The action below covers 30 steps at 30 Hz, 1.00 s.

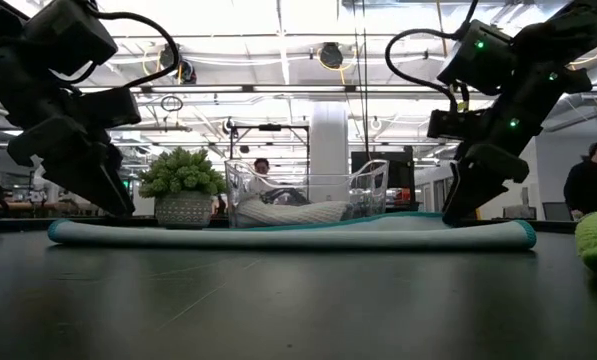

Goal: Fold microfiber towels
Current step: Fold the blue towel

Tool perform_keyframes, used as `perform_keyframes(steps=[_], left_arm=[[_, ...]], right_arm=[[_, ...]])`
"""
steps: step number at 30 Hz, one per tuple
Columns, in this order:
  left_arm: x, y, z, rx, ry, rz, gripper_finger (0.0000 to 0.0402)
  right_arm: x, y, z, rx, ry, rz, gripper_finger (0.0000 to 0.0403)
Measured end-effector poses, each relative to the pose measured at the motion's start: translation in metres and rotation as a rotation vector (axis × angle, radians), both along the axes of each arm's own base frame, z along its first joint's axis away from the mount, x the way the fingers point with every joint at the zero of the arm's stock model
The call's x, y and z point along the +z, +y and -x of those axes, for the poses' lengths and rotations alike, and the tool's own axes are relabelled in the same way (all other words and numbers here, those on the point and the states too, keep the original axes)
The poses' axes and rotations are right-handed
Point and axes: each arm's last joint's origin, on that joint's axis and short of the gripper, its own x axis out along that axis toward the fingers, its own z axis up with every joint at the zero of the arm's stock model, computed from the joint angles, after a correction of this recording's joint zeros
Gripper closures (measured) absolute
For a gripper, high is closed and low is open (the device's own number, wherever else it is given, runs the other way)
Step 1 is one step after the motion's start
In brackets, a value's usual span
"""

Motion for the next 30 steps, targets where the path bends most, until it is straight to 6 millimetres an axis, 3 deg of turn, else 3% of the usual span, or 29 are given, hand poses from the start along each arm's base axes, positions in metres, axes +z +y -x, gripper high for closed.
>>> perform_keyframes(steps=[8,17,20,30], left_arm=[[0.000,0.000,0.000,0.009,-0.005,0.014,0.0192],[0.000,0.000,0.000,0.028,-0.009,0.031,0.0192],[0.000,0.000,0.000,0.029,-0.009,0.031,0.0192],[0.001,0.000,-0.001,0.026,-0.023,0.031,0.0192]], right_arm=[[0.014,0.004,0.000,0.077,-0.034,0.069,0.0212],[0.049,0.059,-0.011,0.411,-0.159,0.115,0.0213],[0.047,0.081,-0.007,0.497,-0.153,0.114,0.0213],[0.021,0.126,-0.006,0.474,-0.123,0.004,0.0213]])
